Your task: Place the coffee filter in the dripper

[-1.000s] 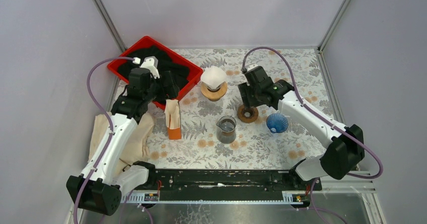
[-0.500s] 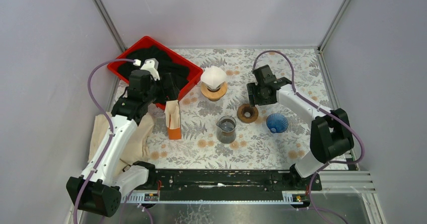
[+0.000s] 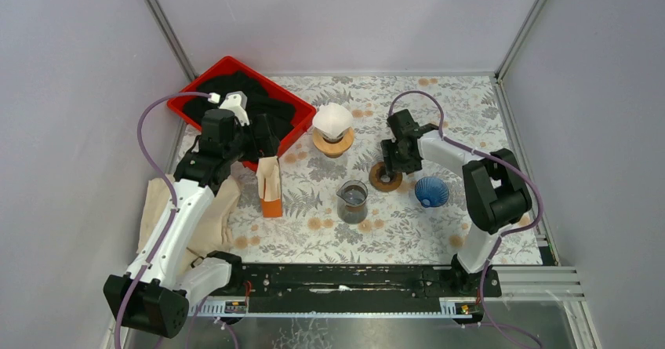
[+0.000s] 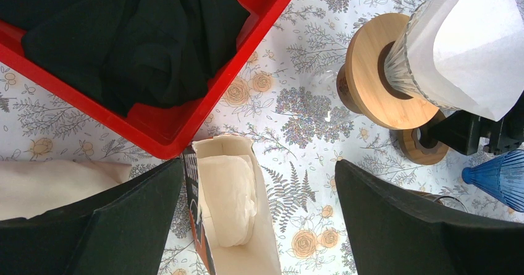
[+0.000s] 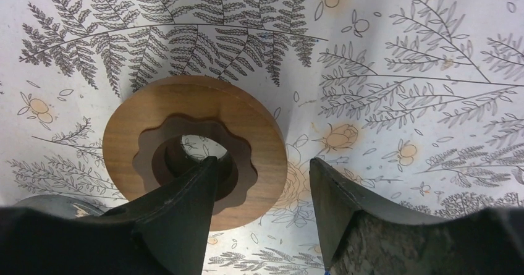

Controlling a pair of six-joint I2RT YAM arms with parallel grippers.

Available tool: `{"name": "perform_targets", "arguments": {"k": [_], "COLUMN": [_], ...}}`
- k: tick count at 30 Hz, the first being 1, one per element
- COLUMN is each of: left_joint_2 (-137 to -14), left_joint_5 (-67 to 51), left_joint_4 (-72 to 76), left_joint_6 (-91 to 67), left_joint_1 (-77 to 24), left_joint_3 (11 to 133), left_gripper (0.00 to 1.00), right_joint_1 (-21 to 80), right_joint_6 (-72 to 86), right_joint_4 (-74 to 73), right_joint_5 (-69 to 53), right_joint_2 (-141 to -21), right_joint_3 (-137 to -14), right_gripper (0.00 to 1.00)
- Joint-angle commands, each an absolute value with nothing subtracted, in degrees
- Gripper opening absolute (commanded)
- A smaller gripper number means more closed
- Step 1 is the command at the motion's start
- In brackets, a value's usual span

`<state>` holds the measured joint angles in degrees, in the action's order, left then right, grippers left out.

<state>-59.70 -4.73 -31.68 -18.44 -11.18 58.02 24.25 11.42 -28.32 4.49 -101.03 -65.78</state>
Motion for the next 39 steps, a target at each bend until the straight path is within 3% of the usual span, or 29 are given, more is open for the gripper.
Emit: {"name": "perform_targets", "arguments": {"k": [1,5,12,16,28,39], "left_joint_2": [-59.5,-59.4,-59.2,-59.1,-59.1,-59.2], "left_joint_5": [-4.7,-4.8,-4.9,-5.0,-5.1,-5.3], "left_joint_4": [-28.4,-28.4,-28.3,-28.2,-28.2,-28.1], "left_joint_6": [-17.4,-17.5,-17.5,-17.5,-17.6,-17.7], "left_joint_1": [-10.7,-10.8,-10.8,-10.7,-10.7,-10.7], "left_joint_3": [57.5,57.5,57.3,57.3,57.2,57.1], "left_gripper": [1.00,1.00,1.00,1.00,1.00,1.00], "right_joint_1": [23.9,23.9,23.8,23.9,24.7,32.3], "right_joint_6": [12.0,12.0,12.2,12.2,12.0,11.8], "right_joint_4": [-26.2,-25.8,-27.6,-30.5,-41.4,-50.3], "right_joint_5": [2.9,2.2,2.1,2.9,3.2,6.1], "right_joint_2": [-102.3,-103.5,-102.0,-98.8,-89.5,-84.6], "right_joint_3": [-65.9,-65.9,-66.4,-67.6,-72.9,-80.5], "right_gripper": [0.62,0.57,0.36,0.30,0.28,0.28]}}
